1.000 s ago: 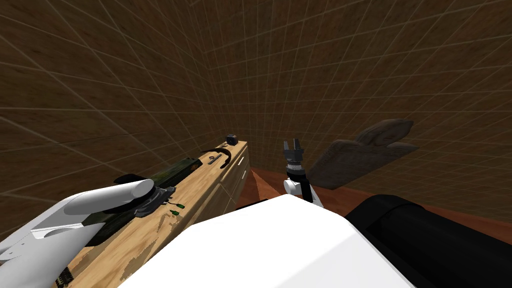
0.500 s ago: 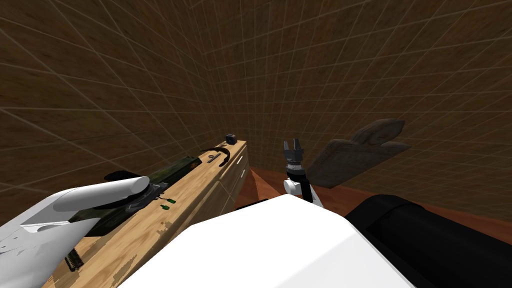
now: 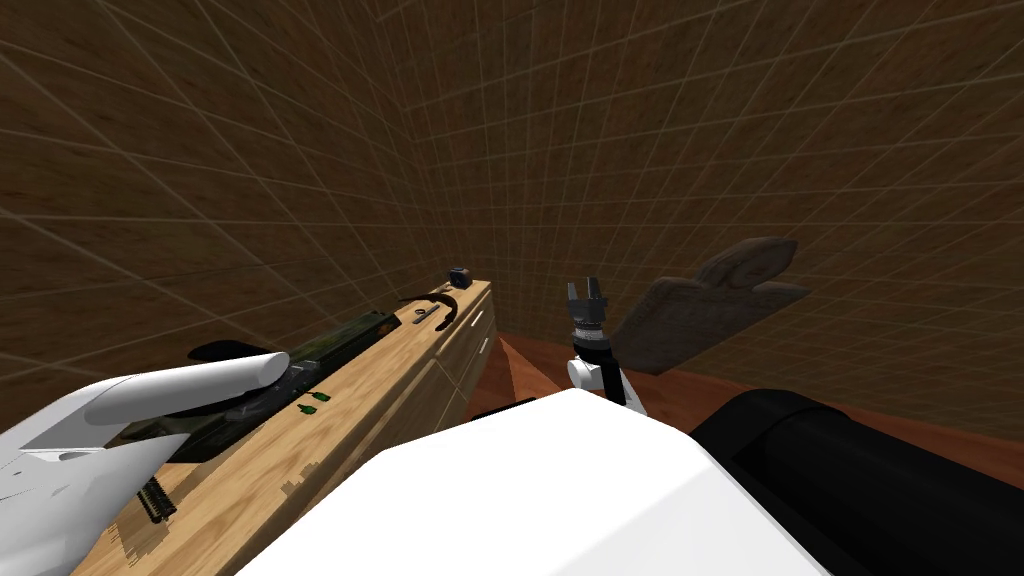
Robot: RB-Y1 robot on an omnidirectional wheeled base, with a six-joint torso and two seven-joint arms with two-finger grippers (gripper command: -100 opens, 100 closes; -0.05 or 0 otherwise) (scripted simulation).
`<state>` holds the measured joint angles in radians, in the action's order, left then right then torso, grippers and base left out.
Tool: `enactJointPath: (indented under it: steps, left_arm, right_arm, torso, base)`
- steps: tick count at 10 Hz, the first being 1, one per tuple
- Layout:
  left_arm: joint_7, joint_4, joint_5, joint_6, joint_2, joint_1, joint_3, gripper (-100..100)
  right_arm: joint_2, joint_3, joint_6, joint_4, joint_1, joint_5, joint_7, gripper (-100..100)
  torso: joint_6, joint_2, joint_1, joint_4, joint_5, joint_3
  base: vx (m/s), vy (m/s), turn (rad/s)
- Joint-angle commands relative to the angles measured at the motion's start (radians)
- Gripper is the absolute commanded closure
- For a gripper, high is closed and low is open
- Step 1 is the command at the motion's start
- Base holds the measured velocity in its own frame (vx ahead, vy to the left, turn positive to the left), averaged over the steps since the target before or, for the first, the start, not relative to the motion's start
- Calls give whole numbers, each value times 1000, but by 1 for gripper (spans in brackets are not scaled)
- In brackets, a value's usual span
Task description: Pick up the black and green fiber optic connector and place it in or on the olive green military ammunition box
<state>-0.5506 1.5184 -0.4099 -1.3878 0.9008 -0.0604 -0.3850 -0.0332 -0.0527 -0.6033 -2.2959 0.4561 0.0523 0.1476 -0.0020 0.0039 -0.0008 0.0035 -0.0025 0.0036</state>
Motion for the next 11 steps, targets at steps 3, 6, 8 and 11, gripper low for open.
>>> enactJointPath:
  steps: [3,6,8,11]
  left_arm:
    - [6,-39,63,81,7,-15,-6,100]
    - [12,-78,118,153,11,-29,-11,100]
    - [22,-118,173,219,14,-41,-15,100]
    - [33,-157,226,306,15,-52,-18,100]
  right_arm:
    - [0,0,0,0,0,0,0,0]
    - [0,0,0,0,0,0,0,0]
    - [0,0,0,0,0,0,0,0]
    - [0,0,0,0,0,0,0,0]
  torso:
    - [0,-1,1,0,0,0]
    - [-1,-1,2,0,0,-1]
    - [-1,-2,2,0,0,-1]
    - [0,-3,2,0,0,-1]
  base:
    - [-16,-20,0]
    - [-10,-18,1]
    - [-1,-12,2]
    - [10,-8,1]
